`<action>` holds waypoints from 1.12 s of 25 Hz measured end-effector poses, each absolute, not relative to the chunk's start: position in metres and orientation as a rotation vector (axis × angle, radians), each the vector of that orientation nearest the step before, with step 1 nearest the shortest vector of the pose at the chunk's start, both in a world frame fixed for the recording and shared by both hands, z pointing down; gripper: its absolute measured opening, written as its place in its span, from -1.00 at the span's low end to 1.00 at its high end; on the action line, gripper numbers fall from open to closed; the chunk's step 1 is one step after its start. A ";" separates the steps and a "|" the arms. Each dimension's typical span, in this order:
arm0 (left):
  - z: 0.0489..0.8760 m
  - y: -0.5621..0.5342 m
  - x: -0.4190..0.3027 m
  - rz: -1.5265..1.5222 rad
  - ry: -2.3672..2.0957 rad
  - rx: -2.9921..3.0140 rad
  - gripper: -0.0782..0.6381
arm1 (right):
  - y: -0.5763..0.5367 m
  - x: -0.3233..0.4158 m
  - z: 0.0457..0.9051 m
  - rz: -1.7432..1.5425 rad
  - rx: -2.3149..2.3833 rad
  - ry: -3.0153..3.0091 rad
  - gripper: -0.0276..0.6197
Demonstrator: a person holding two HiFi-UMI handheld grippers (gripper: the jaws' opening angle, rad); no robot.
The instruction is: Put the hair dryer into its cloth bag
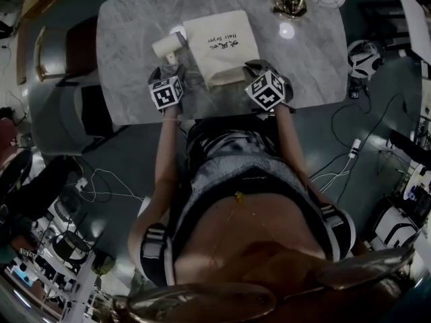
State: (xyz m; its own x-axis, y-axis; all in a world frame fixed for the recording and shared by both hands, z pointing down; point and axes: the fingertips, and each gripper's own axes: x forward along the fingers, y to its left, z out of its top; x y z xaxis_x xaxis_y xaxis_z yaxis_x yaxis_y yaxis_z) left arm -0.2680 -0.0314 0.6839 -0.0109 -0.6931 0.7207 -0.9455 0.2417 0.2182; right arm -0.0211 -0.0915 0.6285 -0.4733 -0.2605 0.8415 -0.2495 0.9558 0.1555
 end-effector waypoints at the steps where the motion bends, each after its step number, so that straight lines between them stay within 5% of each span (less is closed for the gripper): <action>1: 0.688 -0.034 -0.269 0.424 -1.762 1.497 0.24 | -0.092 -0.021 0.629 -0.012 0.361 -2.082 -0.68; 28: 0.744 -0.070 -0.271 0.721 -1.609 1.348 0.28 | -0.092 -0.020 0.633 0.033 0.360 -2.058 -0.68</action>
State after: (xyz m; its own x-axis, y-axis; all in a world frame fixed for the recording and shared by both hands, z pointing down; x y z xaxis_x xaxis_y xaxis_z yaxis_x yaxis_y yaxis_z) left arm -0.2705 -0.0697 0.7439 -0.0124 -0.4472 0.8944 -0.9653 0.2388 0.1061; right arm -0.0205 -0.0923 0.6330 -0.4516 -0.2402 0.8593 -0.2680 0.9551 0.1262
